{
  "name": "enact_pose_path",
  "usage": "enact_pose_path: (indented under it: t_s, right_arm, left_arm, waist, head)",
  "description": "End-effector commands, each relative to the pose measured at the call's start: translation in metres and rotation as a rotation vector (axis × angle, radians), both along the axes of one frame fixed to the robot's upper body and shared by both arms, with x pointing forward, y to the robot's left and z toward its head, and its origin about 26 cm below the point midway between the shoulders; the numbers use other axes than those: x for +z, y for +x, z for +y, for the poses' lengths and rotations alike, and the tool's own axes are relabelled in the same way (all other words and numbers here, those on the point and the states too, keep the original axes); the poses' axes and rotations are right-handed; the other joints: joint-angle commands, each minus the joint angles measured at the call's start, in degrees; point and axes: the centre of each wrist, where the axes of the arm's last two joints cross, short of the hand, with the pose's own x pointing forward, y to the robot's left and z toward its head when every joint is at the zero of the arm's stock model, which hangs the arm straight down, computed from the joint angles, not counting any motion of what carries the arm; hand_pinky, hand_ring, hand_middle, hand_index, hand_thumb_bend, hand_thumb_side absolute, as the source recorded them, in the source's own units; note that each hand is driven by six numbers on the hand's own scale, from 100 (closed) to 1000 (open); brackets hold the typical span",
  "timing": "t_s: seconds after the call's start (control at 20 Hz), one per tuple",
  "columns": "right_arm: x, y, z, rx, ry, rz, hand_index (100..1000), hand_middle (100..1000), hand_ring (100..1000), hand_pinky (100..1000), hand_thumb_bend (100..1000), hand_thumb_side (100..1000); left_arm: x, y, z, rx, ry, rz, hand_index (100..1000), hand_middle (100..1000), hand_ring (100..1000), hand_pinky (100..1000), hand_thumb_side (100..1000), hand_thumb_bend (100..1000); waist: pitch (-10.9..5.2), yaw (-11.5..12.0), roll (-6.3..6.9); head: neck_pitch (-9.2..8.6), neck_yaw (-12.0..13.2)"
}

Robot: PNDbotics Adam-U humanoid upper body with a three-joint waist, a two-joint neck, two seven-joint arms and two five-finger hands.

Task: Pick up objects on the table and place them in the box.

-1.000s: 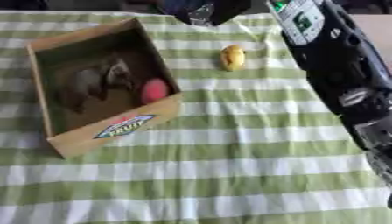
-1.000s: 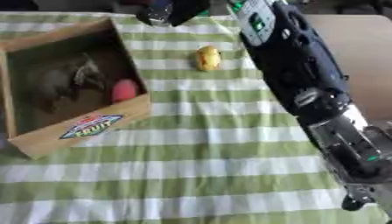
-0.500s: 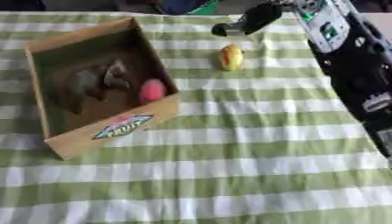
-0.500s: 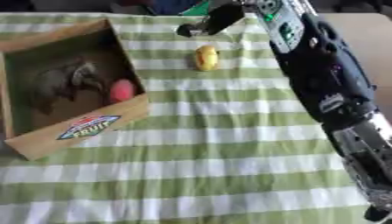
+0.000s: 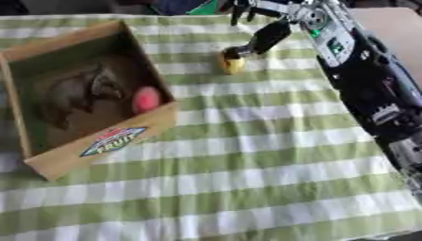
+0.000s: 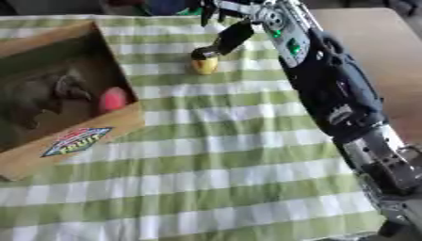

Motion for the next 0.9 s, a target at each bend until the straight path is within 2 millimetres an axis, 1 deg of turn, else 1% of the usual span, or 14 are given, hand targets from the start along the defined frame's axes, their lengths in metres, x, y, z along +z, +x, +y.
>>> enact_pose_path:
  t_s: [0.05, 0.2, 0.5, 0.65, 0.75, 0.8, 0.85, 0.9]
  right_arm:
    - [0.008, 0.001, -0.006, -0.035, -0.007, -0.019, 926, 657, 822, 716, 544, 546]
    - [0.000, 0.005, -0.007, -0.059, -0.022, -0.011, 919, 657, 821, 714, 528, 533]
    - [-0.015, 0.011, -0.010, -0.086, -0.066, -0.001, 880, 655, 820, 707, 469, 509]
    - [-0.021, 0.013, -0.011, -0.096, -0.087, 0.004, 835, 632, 818, 703, 456, 503]
    - [-0.025, 0.015, -0.012, -0.098, -0.100, 0.009, 792, 602, 813, 699, 446, 502]
    - [-0.026, 0.015, -0.012, -0.100, -0.102, 0.009, 760, 573, 809, 695, 431, 507]
    - [-0.027, 0.015, -0.012, -0.102, -0.102, 0.007, 760, 573, 809, 695, 431, 507]
    - [-0.026, 0.015, -0.013, -0.105, -0.101, 0.001, 728, 549, 798, 689, 402, 511]
  left_arm:
    - [0.007, -0.002, 0.000, 0.002, 0.019, -0.027, 748, 667, 705, 475, 961, 100]
    - [0.007, -0.002, 0.000, 0.000, 0.020, -0.026, 748, 668, 706, 475, 963, 100]
    - [0.007, -0.002, -0.001, -0.005, 0.022, -0.026, 748, 669, 707, 475, 966, 100]
    - [0.007, -0.002, -0.001, -0.006, 0.022, -0.027, 748, 669, 707, 476, 967, 100]
    - [0.007, -0.002, -0.001, -0.006, 0.022, -0.026, 748, 669, 707, 476, 967, 100]
    - [0.007, -0.002, -0.001, -0.007, 0.022, -0.025, 748, 670, 708, 476, 967, 100]
    - [0.007, -0.002, -0.001, -0.007, 0.022, -0.025, 748, 670, 708, 476, 967, 100]
    - [0.007, -0.001, -0.001, -0.008, 0.023, -0.025, 748, 670, 708, 476, 968, 100]
  waist:
    - [-0.95, 0.1, 0.21]
    - [-0.67, 0.3, 0.29]
    - [-0.24, 0.4, 0.20]
    - [-0.21, 0.4, 0.13]
    - [-0.21, 0.4, 0.09]
    - [-0.22, 0.4, 0.08]
    - [-0.23, 0.4, 0.07]
    - [-0.25, 0.4, 0.05]
  head:
    - [-0.97, -0.1]
    - [-1.33, 0.1]
    - [-1.65, 0.5]
    - [-1.64, 0.6]
    - [-1.62, 0.7]
    - [-1.54, 0.7]
    - [-1.48, 0.8]
    - [-1.41, 0.8]
